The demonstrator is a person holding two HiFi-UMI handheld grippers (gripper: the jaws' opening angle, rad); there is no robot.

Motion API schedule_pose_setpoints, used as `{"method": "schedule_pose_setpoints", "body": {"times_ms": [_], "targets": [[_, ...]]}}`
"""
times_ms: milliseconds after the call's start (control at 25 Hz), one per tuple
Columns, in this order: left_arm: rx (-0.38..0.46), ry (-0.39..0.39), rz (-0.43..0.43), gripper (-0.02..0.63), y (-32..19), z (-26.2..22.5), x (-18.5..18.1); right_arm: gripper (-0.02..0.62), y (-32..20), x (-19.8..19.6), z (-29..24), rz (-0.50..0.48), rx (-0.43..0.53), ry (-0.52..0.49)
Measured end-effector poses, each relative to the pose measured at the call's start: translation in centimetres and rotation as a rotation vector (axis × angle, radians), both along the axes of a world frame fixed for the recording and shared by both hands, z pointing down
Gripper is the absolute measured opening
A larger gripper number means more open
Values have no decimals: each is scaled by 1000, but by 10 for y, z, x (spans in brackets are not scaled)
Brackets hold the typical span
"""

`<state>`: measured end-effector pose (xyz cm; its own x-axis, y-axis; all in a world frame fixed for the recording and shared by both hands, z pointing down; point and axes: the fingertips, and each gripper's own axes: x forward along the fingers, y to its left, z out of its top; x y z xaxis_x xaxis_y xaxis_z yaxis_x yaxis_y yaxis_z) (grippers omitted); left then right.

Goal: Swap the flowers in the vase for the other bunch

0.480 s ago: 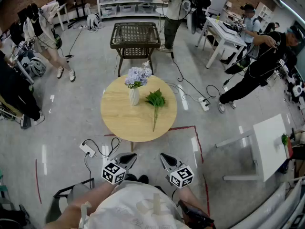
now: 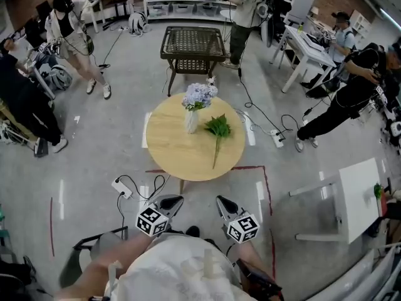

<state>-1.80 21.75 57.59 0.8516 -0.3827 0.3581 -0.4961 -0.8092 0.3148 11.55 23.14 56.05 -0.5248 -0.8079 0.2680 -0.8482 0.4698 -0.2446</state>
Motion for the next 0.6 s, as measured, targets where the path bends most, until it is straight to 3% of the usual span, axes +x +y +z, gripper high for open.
{"method": "schedule_pose_setpoints", "body": {"times_ms": [600], "targets": [[-1, 1, -43, 12, 4, 0, -8, 8, 0, -3, -4, -4, 9, 0]]}}
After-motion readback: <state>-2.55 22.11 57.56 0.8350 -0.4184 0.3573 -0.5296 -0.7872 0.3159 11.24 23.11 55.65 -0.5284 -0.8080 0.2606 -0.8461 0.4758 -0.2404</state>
